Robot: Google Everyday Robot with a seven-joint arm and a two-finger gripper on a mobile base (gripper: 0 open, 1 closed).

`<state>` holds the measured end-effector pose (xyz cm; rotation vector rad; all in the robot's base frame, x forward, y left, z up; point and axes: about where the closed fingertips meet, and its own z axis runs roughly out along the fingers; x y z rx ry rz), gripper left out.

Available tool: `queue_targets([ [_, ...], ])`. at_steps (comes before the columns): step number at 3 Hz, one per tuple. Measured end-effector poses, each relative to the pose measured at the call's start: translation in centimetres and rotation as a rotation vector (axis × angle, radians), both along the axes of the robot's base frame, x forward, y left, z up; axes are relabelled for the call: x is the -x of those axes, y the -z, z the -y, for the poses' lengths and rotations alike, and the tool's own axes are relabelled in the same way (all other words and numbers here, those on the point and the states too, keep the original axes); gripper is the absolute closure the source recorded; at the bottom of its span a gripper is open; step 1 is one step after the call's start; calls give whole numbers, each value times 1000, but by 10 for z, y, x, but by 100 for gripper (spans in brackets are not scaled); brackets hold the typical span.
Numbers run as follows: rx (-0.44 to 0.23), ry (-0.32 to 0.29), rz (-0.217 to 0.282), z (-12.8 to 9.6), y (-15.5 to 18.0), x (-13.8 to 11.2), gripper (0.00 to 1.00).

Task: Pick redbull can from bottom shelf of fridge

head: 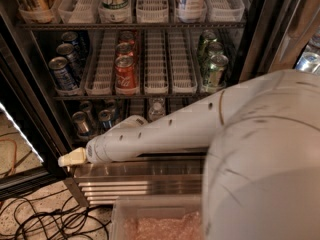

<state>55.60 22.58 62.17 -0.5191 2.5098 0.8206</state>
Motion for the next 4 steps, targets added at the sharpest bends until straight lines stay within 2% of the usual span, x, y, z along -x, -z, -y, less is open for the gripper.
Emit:
queue_targets([
  [1,-42,35,19,-18,8,-18,4],
  [2,-59,64,34,-28,14,-32,14],
  [4,-55,88,79,-41,23,-50,19],
])
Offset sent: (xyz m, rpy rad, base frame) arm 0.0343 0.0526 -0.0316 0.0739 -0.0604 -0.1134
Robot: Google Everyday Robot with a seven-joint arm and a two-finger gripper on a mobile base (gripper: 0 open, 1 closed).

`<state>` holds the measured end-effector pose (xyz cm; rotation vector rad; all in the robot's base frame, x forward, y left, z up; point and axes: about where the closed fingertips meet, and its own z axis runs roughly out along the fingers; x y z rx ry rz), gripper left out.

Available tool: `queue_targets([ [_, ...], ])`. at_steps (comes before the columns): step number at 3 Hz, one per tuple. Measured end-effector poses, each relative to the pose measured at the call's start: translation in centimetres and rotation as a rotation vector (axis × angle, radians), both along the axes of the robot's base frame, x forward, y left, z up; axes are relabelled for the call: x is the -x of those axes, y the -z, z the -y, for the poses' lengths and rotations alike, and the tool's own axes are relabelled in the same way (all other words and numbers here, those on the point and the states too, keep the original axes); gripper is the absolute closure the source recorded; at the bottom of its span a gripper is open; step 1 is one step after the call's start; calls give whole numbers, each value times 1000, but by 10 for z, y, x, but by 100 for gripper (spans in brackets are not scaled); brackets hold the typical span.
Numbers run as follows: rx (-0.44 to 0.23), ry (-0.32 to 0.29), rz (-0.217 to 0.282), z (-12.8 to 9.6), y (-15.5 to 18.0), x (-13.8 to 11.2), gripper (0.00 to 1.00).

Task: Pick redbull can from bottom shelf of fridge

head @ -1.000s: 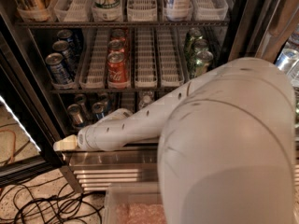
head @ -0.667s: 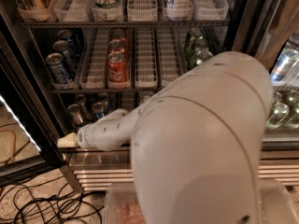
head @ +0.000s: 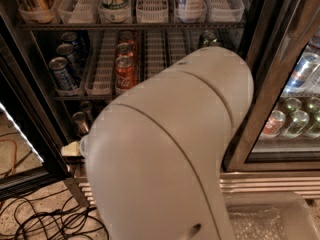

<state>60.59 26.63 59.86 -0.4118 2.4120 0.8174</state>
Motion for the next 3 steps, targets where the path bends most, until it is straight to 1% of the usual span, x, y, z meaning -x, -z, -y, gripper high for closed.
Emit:
queue_targets([
  [2,32,25,85,1,-5,-21,23],
  [3,43,45,116,2,-7,-30,28],
])
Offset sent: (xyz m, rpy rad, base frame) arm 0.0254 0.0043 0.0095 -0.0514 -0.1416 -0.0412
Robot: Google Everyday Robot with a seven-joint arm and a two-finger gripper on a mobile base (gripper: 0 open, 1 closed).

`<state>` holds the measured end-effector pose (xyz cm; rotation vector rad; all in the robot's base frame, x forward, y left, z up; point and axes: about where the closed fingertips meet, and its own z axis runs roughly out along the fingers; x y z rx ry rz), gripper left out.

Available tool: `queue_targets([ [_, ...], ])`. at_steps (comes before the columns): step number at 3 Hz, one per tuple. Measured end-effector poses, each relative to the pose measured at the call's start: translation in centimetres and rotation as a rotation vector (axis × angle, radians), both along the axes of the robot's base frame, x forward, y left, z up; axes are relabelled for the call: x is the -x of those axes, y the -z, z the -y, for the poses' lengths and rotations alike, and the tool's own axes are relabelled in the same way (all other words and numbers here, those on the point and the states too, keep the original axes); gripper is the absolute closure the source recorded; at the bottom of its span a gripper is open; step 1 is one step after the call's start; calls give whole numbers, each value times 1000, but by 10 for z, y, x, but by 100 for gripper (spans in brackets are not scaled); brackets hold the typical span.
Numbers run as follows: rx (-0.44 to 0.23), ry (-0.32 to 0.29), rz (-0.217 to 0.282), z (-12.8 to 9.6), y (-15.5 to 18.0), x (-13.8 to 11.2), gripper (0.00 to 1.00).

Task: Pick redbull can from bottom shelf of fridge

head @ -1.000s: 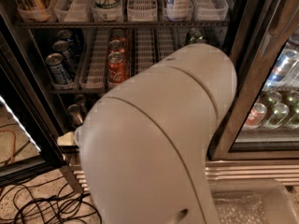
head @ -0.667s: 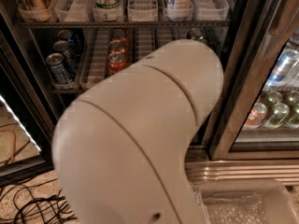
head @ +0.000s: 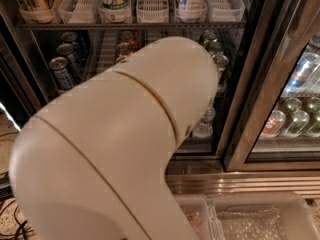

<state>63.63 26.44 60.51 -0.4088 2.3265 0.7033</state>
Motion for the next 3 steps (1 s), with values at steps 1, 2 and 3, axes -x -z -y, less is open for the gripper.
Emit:
queue_targets([
  [1,1,8,16,-3,0,-7,32],
  [2,10,11,33,-5,-2,-14,32],
  [3,10,9,49,-10,-5,-20,32],
])
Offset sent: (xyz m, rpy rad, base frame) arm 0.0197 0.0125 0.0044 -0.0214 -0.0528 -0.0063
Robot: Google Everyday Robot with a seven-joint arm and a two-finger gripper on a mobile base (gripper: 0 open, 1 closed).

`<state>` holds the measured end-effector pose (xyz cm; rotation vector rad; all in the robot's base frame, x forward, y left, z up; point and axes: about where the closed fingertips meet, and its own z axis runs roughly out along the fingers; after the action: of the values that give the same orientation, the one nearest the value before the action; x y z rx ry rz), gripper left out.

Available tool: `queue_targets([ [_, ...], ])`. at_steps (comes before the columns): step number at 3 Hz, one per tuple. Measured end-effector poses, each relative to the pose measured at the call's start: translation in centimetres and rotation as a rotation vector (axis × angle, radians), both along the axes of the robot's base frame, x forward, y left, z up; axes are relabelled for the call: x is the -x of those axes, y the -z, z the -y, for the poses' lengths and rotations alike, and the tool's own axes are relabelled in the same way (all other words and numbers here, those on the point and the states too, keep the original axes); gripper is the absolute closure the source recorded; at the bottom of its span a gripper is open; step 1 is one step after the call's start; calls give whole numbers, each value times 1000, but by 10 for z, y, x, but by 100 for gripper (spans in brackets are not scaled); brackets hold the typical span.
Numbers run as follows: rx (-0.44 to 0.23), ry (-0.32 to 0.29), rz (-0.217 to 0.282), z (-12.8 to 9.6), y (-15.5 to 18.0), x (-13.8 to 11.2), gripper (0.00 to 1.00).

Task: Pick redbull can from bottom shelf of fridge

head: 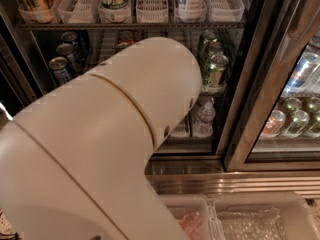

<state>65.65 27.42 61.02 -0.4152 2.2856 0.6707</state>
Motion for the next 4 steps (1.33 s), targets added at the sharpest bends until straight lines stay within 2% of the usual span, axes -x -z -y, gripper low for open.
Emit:
queue_targets([
  [2,11,6,24,-7,-4,-22,34],
  [3,-3,3,49,-20,-13,-36,34],
  [4,-6,5,56,-22,-13,-41,34],
])
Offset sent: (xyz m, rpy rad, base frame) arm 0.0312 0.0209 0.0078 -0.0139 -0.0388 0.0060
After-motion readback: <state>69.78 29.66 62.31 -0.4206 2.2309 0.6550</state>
